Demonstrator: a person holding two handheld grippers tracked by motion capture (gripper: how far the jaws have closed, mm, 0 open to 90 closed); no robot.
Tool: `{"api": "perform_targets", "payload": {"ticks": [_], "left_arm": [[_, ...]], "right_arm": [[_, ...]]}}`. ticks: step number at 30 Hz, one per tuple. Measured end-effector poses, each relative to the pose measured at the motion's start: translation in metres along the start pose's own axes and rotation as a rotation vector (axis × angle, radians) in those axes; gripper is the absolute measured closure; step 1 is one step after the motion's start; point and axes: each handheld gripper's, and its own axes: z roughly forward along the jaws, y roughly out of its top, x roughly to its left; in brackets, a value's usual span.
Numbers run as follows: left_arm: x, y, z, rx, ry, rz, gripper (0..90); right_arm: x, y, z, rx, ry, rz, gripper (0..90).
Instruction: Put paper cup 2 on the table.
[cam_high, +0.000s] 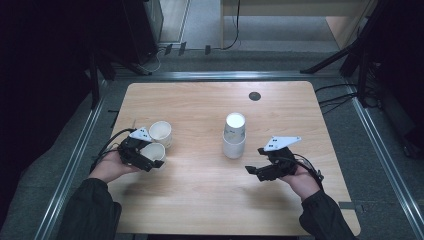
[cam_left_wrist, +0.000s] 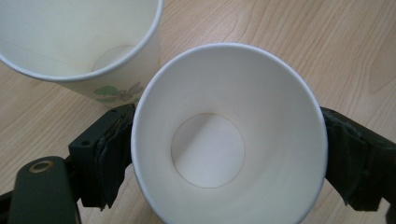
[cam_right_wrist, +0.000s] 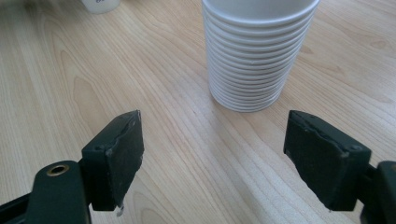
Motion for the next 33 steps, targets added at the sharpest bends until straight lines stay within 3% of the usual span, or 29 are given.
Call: {"api": "perform_targets", "payload": {"ticks": [16, 26, 33], "left_arm": [[0.000, 0.003, -0.021, -0.069, -0.019, -0.031, 10.7], [0.001, 0.003, -0.043, -0.186, -0.069, -0.072, 12.8], [-0.005, 0.011, -0.049, -0.191, -0.073, -0.077, 12.8]], "right_arm": [[-0.001, 0.000, -0.001, -0.001, -0.001, -0.003, 20.5], [0.000, 0.001, -0.001, -0.001, 0.001, -0.004, 20.5], [-0.001, 0.001, -0.001, 0.001, 0.000, -0.008, 20.4]]}}
